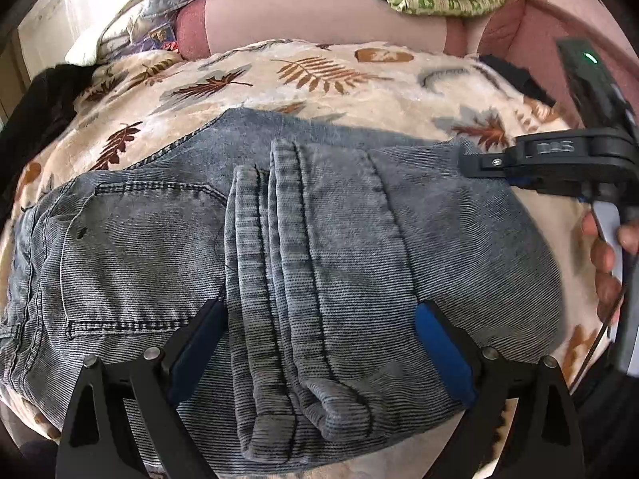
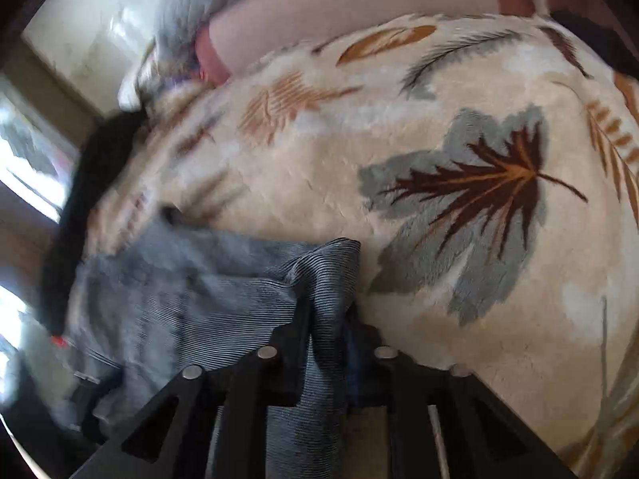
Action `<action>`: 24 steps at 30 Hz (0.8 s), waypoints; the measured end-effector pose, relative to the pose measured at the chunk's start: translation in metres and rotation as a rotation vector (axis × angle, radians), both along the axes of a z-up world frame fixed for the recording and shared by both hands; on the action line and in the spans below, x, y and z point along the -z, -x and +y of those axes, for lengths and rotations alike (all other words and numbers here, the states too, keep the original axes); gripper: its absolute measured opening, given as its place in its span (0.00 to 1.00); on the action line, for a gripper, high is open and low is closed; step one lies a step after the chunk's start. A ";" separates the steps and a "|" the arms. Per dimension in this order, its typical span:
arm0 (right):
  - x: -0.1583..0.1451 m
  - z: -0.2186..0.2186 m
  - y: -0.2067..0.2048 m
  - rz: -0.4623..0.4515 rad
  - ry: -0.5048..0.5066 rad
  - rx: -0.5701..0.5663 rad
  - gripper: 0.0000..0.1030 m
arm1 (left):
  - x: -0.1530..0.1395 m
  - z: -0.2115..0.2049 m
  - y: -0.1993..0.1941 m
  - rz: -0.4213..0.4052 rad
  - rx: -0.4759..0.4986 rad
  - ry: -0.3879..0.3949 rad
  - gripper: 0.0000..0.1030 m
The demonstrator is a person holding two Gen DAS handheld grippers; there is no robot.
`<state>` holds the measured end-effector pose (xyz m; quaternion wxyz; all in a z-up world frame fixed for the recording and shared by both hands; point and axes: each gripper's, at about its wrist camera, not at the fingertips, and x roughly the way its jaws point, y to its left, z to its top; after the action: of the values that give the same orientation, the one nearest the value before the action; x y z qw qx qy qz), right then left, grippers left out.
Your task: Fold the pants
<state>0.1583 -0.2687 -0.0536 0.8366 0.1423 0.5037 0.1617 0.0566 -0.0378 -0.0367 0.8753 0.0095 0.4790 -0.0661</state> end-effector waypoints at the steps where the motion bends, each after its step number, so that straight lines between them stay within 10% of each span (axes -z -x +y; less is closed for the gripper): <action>1: -0.012 -0.004 0.010 -0.028 -0.017 0.009 0.38 | -0.008 0.008 0.001 -0.021 -0.016 0.039 0.93; 7: -0.040 -0.010 0.080 -0.029 -0.231 -0.043 0.38 | -0.051 0.050 0.025 -0.169 -0.121 0.096 0.93; 12: 0.029 -0.013 0.098 0.160 -0.268 -0.026 0.36 | -0.050 0.085 0.038 -0.134 -0.193 0.217 0.93; 15: 0.011 -0.019 0.098 0.155 -0.300 -0.014 0.41 | -0.046 0.100 0.039 -0.068 -0.188 0.395 0.93; 17: -0.006 -0.018 0.096 0.099 -0.277 -0.012 0.62 | -0.048 0.102 0.040 -0.027 -0.172 0.543 0.93; 24: 0.006 -0.026 0.111 0.091 -0.353 0.035 0.64 | -0.045 0.066 0.037 0.131 -0.096 0.871 0.93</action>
<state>0.0471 -0.2951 -0.0595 0.7779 0.3026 0.5021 0.2264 0.0194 0.0285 0.0079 0.7675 -0.3868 0.4608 -0.2214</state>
